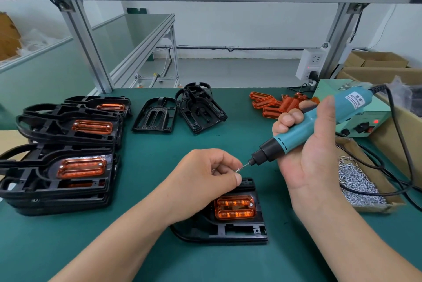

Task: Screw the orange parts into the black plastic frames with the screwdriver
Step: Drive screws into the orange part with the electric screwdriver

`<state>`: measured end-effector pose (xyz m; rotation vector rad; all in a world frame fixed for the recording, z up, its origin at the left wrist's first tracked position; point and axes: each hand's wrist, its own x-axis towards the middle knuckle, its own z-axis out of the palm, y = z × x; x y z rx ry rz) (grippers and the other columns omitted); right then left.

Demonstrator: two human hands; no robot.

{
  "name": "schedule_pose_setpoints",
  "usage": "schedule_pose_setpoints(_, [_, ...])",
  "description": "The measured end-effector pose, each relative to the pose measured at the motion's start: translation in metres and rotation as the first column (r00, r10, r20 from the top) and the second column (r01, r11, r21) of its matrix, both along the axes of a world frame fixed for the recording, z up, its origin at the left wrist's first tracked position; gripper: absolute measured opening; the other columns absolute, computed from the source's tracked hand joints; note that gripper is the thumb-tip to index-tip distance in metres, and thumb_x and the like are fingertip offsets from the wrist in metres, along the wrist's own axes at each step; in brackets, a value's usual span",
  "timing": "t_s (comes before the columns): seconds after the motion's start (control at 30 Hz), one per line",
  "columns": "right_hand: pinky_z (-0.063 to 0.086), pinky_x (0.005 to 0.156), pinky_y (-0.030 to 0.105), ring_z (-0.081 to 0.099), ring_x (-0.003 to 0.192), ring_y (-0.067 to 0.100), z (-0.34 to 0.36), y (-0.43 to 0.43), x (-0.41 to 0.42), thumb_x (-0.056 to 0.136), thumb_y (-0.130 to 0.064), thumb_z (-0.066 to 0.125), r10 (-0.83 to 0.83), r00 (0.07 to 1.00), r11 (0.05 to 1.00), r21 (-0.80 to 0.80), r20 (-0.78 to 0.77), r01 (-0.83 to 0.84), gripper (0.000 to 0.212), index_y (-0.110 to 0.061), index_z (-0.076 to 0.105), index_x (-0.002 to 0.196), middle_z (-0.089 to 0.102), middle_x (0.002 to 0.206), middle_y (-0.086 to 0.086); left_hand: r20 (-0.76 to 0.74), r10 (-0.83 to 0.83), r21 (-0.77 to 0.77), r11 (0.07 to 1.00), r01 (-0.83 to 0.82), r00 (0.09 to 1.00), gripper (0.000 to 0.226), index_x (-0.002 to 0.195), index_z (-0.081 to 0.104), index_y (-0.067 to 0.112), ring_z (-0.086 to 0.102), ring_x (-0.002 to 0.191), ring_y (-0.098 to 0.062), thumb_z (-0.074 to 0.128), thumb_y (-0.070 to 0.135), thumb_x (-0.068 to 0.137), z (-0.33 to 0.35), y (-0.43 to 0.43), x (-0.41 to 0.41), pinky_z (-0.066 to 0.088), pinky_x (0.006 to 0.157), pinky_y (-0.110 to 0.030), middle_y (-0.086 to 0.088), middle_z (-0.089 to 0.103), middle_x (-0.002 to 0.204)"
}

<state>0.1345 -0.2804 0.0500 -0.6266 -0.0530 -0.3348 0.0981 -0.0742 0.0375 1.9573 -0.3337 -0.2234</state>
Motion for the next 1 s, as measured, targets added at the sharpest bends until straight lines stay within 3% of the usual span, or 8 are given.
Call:
schedule_pose_setpoints(0.1, [0.05,0.065,0.026,0.053,0.069,0.014,0.0,0.001,-0.002,0.102,-0.048,0.066,0.028,1.0,0.999,-0.024,0.013,-0.028,0.034,-0.015,0.058,0.098,0.05,0.077,-0.001,-0.002,-0.001,0.097,0.995,0.001,1.0,0.012,0.103,0.077,0.036,0.056,0.06,0.001,0.072,0.034,0.092,0.007,0.015,0.009,0.043,0.058,-0.01,0.014,0.069,0.073])
schedule_pose_setpoints(0.23, [0.048,0.062,0.025,0.052,0.066,0.014,0.0,0.011,-0.008,0.103,-0.046,0.062,0.102,0.994,0.989,-0.117,0.051,-0.095,0.031,-0.016,0.059,0.096,0.049,0.075,-0.001,0.054,0.037,0.3,0.953,-0.051,0.998,0.007,0.097,0.076,0.035,0.046,0.051,-0.001,0.073,0.038,0.092,0.01,0.036,0.021,0.039,0.052,-0.016,0.016,0.055,0.058])
schedule_pose_setpoints(0.33, [0.047,0.059,0.025,0.052,0.063,0.014,-0.002,0.023,-0.013,0.103,-0.045,0.061,0.156,0.986,0.967,-0.214,0.066,-0.139,0.03,-0.016,0.06,0.095,0.049,0.073,-0.001,0.032,-0.007,0.381,0.924,-0.006,0.999,0.018,0.101,0.076,0.035,0.046,0.049,-0.001,0.077,0.047,0.087,0.01,0.04,0.023,0.034,0.049,-0.014,0.017,0.052,0.056])
schedule_pose_setpoints(0.47, [0.047,0.059,0.027,0.052,0.062,0.016,-0.003,0.035,-0.02,0.086,-0.054,0.08,0.255,0.961,0.921,-0.33,0.104,-0.209,0.042,-0.018,0.062,0.095,0.049,0.072,0.001,0.035,-0.054,0.47,0.882,0.031,0.998,0.034,0.112,0.076,0.035,0.054,0.053,0.002,0.08,0.05,0.083,0.007,0.037,0.022,0.036,0.049,-0.012,0.023,0.056,0.059])
schedule_pose_setpoints(1.0, [0.045,0.058,0.031,0.053,0.06,0.023,0.001,0.053,-0.033,0.084,-0.056,0.082,0.416,0.894,0.815,-0.506,0.169,-0.284,0.051,-0.015,0.061,0.106,0.051,0.074,0.007,0.067,-0.082,0.56,0.828,0.031,0.994,0.011,0.086,0.074,0.036,0.052,0.053,0.007,0.081,0.044,0.084,0.011,0.028,0.018,0.034,0.045,-0.012,0.033,0.053,0.055])
